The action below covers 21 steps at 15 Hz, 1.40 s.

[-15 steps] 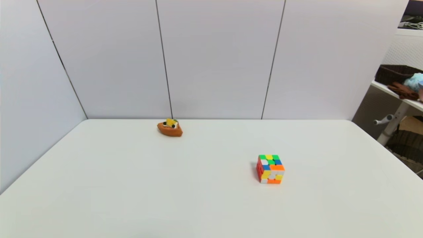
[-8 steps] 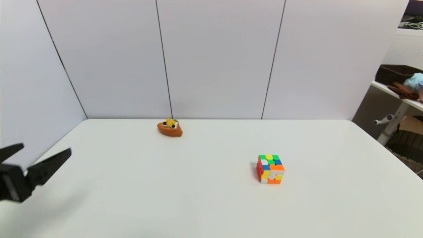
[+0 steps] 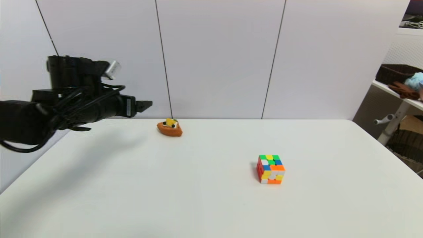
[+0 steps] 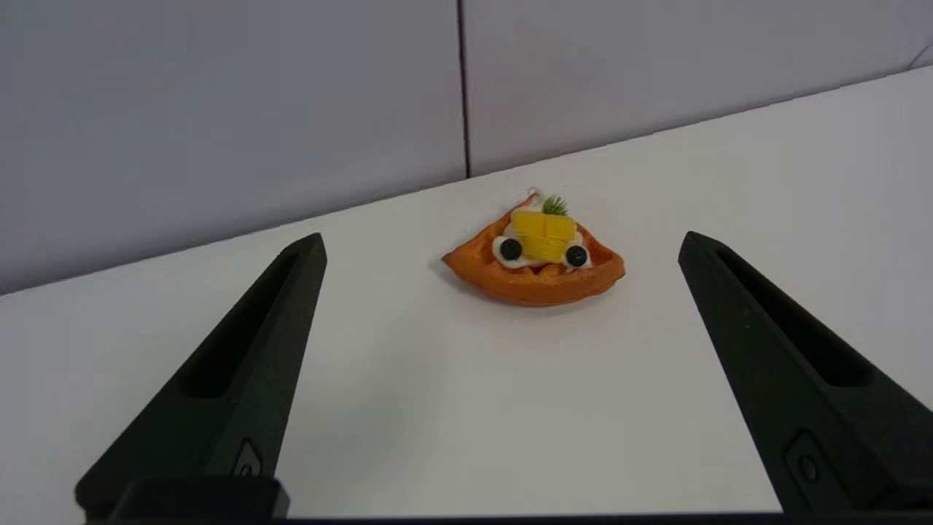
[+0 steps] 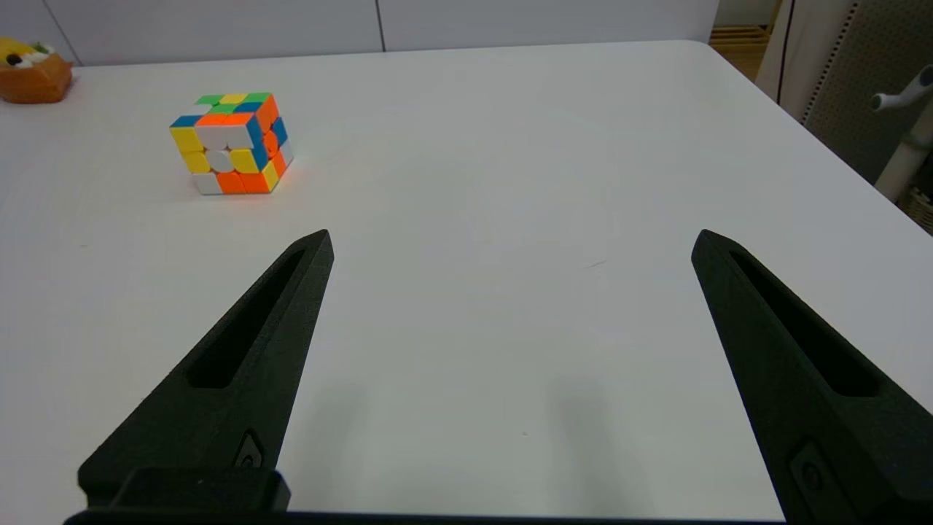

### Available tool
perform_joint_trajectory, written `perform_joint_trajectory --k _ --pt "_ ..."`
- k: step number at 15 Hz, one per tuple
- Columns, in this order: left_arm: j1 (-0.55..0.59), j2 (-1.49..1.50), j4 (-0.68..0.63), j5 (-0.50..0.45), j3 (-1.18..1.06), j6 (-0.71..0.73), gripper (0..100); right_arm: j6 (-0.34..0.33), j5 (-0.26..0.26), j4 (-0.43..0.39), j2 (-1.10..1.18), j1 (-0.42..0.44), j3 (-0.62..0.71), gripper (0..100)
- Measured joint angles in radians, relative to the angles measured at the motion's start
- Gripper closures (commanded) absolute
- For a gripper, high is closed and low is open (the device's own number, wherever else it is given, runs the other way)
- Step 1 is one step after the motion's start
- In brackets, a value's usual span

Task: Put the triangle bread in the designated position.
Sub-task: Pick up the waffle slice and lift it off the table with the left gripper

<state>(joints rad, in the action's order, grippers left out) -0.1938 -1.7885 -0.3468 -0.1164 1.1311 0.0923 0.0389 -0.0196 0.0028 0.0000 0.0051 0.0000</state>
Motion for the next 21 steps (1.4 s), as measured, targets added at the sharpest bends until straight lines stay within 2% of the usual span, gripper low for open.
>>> perform_joint_trajectory --k 5,8,11,15,21 --pt "-0.006 -0.251 0.001 -0.130 0.163 0.046 0 0.000 0.000 0.000 0.000 0.000 0.000 0" --pt "0.051 -0.319 0.045 -0.285 0.193 0.192 0 0.000 0.000 0.000 0.000 0.000 0.000 0" --pt "0.108 -0.370 0.071 -0.390 0.224 0.345 0 0.000 0.000 0.000 0.000 0.000 0.000 0" --pt "0.141 -0.426 0.070 -0.429 0.289 0.447 0 0.000 0.000 0.000 0.000 0.000 0.000 0" --pt "0.131 -0.484 0.075 -0.509 0.344 0.443 0 0.000 0.000 0.000 0.000 0.000 0.000 0"
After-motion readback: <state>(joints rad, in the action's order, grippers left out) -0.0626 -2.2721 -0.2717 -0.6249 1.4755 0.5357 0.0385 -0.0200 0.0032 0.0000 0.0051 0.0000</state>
